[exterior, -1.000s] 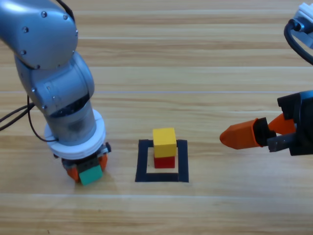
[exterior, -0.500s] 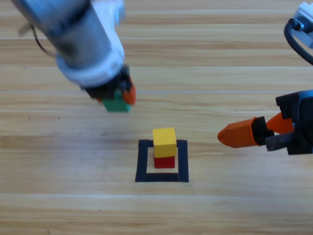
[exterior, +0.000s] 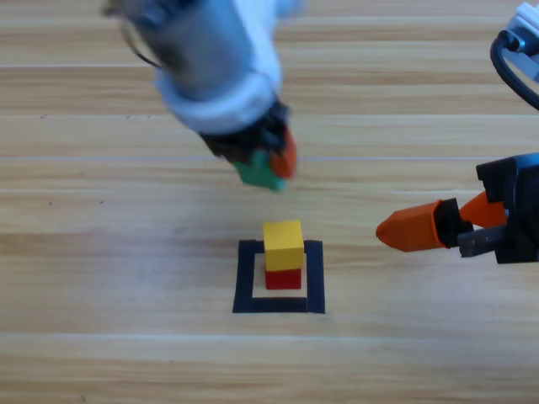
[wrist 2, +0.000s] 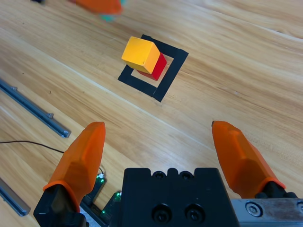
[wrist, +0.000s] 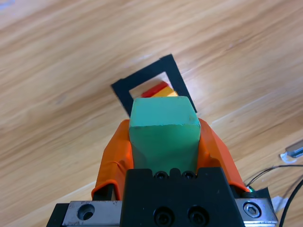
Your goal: Stack the blocks in the rectangular block: red at the bottom, yellow in the middle, green on top
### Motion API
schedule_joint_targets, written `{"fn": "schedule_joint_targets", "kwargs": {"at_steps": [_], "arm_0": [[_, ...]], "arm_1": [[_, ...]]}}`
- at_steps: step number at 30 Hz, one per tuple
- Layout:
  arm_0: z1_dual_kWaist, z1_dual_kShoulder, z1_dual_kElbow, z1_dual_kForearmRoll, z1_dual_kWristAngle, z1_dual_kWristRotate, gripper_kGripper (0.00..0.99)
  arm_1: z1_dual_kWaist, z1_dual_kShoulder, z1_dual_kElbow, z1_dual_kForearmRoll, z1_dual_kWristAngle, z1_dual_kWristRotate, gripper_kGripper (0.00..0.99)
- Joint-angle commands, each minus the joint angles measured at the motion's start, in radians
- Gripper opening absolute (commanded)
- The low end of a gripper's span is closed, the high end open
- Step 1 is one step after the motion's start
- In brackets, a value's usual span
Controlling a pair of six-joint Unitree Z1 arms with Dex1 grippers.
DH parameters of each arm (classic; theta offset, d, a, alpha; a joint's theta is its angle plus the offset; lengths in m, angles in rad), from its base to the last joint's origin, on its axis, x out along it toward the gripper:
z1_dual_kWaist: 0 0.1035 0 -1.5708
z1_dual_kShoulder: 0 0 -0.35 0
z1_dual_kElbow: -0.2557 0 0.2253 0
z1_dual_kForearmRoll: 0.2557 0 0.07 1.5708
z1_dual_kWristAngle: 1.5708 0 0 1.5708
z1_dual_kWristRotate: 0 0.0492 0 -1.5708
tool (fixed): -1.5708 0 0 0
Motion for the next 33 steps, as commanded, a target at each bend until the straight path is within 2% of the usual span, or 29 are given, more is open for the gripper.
{"fn": "schedule_joint_targets", "kwargs": {"at_steps": [1,6,13,20,33], "arm_0": [[-0.048,0.069,-0.014,0.011,-0.012,-0.049,0.196],[-0.048,0.084,-0.05,0.043,0.019,-0.2,0.201],[-0.055,0.143,-0.168,0.169,0.076,-0.417,0.204],[-0.074,0.187,-0.263,0.273,0.073,-0.572,0.204],[-0.075,0.25,-0.304,0.299,0.022,-0.598,0.204]], "arm_1": [[-0.026,-0.043,0.025,-0.013,-0.019,-0.003,0.99],[-0.026,-0.043,0.025,-0.013,-0.019,-0.003,0.99],[-0.026,-0.04,0.025,-0.013,-0.019,-0.003,0.99],[-0.026,-0.04,0.025,-0.013,-0.02,-0.003,0.99],[-0.026,-0.041,0.026,-0.013,-0.023,-0.004,0.99]]}}
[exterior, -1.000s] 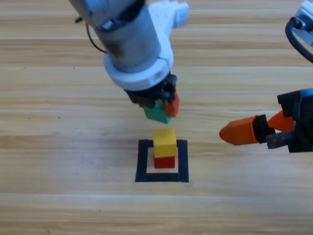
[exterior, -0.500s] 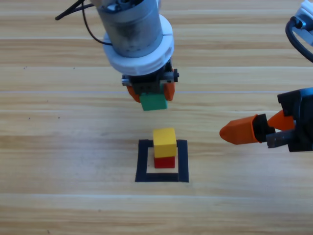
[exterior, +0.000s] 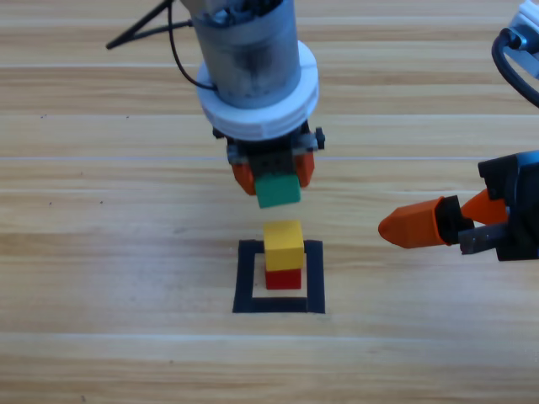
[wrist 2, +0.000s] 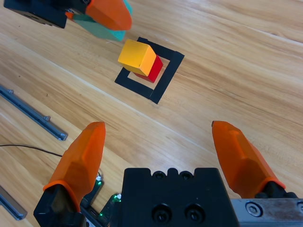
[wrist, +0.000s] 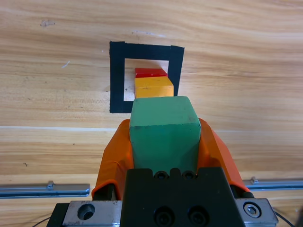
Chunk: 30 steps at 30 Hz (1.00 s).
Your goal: Stack the blocks in the rectangular block: red at the bottom, yellow in the middle, green on top
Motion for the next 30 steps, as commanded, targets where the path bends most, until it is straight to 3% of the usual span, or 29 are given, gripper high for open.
{"fn": "schedule_joint_targets", "kwargs": {"at_steps": [1,30], "arm_0": [[-0.022,0.087,-0.01,0.009,-0.017,0.0,0.206],[-0.042,0.144,-0.016,0.007,-0.03,0.002,0.206]], "arm_1": [[-0.025,-0.041,0.025,-0.013,-0.008,-0.004,0.99],[-0.025,-0.041,0.028,-0.013,-0.012,-0.013,0.99]]}}
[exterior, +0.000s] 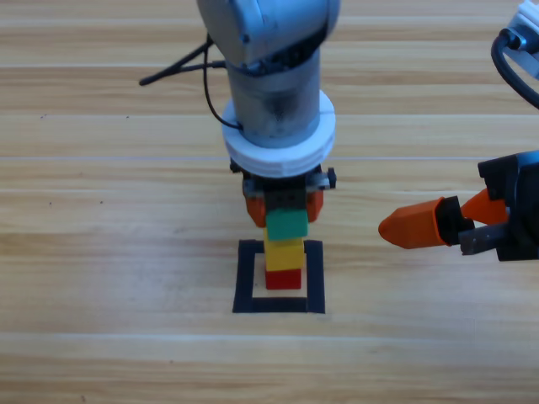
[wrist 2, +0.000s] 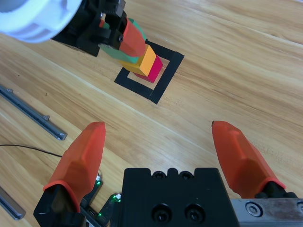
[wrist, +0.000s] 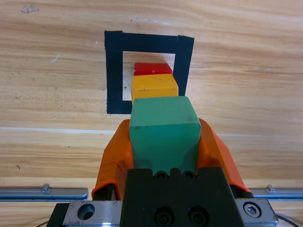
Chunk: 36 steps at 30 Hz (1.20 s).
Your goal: Stack the blocks in the rectangular block: red at the bottom, yellow in the middle, green on top
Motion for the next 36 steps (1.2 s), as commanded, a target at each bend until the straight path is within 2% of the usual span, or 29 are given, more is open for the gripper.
{"fn": "schedule_joint_targets", "kwargs": {"at_steps": [1,36], "arm_0": [[-0.027,0.059,-0.008,0.007,-0.011,0.003,0.206],[-0.021,0.073,0.022,0.007,-0.01,0.016,0.206]], "arm_1": [[-0.025,-0.041,0.028,-0.013,-0.012,-0.006,0.99],[-0.025,-0.021,0.026,-0.014,-0.012,-0.008,0.99]]}}
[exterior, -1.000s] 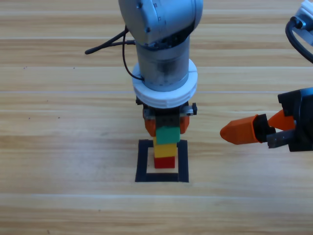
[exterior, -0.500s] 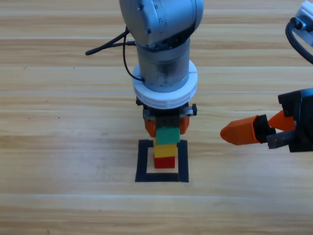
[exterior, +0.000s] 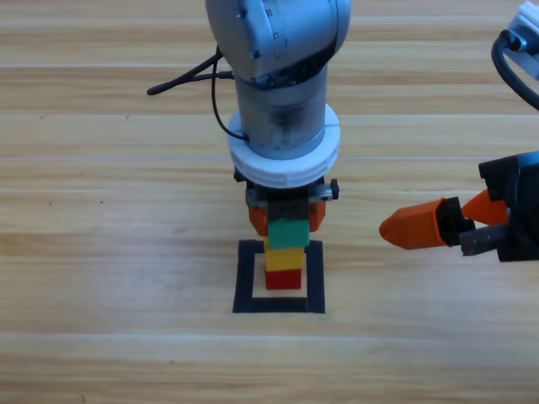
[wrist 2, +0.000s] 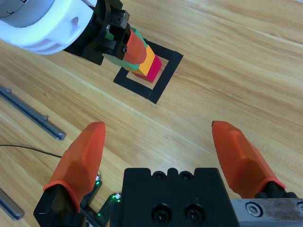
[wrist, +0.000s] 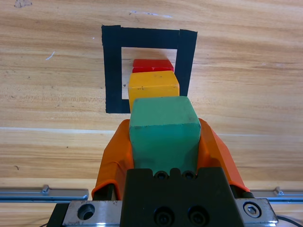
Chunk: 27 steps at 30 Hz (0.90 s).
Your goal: Stack the blocks in the rectangular block: red at the bottom, yellow in the middle, green on top
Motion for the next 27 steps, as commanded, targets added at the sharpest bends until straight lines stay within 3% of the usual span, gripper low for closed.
{"fn": "schedule_joint_targets", "kwargs": {"at_steps": [1,27], "arm_0": [[-0.011,0.056,0.022,0.007,-0.01,0.013,0.206],[-0.003,0.071,0.03,0.007,-0.005,0.019,0.206]], "arm_1": [[-0.025,-0.021,0.024,-0.014,-0.008,-0.007,0.99],[-0.025,-0.018,0.024,-0.016,-0.008,-0.009,0.99]]}}
